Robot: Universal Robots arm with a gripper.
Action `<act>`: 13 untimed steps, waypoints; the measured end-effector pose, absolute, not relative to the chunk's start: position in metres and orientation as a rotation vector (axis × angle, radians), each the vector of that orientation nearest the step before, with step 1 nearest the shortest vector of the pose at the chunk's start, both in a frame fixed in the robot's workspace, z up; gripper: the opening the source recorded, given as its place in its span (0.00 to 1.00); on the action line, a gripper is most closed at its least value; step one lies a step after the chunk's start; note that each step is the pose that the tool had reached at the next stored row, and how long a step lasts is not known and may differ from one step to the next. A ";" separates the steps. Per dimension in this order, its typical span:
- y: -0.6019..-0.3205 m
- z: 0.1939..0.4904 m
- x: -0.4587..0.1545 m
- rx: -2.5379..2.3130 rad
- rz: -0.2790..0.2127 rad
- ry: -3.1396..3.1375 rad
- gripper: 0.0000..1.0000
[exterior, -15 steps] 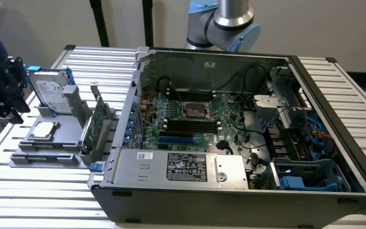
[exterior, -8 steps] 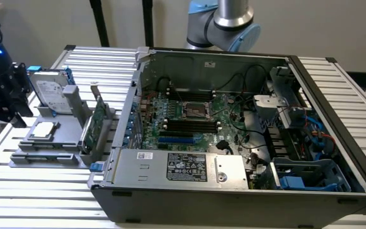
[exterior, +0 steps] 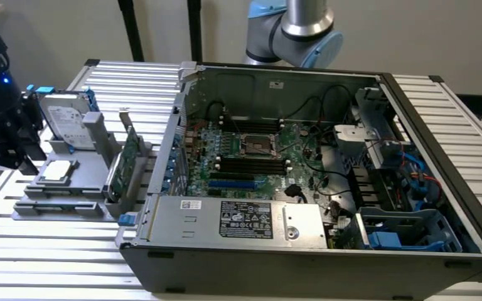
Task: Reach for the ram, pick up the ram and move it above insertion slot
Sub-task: 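Pick up the ram and move it above insertion slot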
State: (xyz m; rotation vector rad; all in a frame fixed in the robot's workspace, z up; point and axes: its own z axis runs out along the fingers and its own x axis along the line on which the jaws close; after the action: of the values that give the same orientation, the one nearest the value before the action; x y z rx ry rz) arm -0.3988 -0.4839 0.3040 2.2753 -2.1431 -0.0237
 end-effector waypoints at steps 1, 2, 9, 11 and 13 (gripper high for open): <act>-0.485 0.302 -0.399 2.275 -0.024 -2.143 0.36; -0.485 0.300 -0.399 2.275 -0.024 -2.143 0.36; -0.490 0.288 -0.400 2.276 -0.023 -2.144 0.36; -0.491 0.284 -0.400 2.276 -0.023 -2.144 0.36; -0.491 0.280 -0.401 2.276 -0.023 -2.144 0.36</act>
State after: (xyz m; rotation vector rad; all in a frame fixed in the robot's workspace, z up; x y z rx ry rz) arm -0.4008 -0.4914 0.2804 2.2757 -2.1436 -0.0227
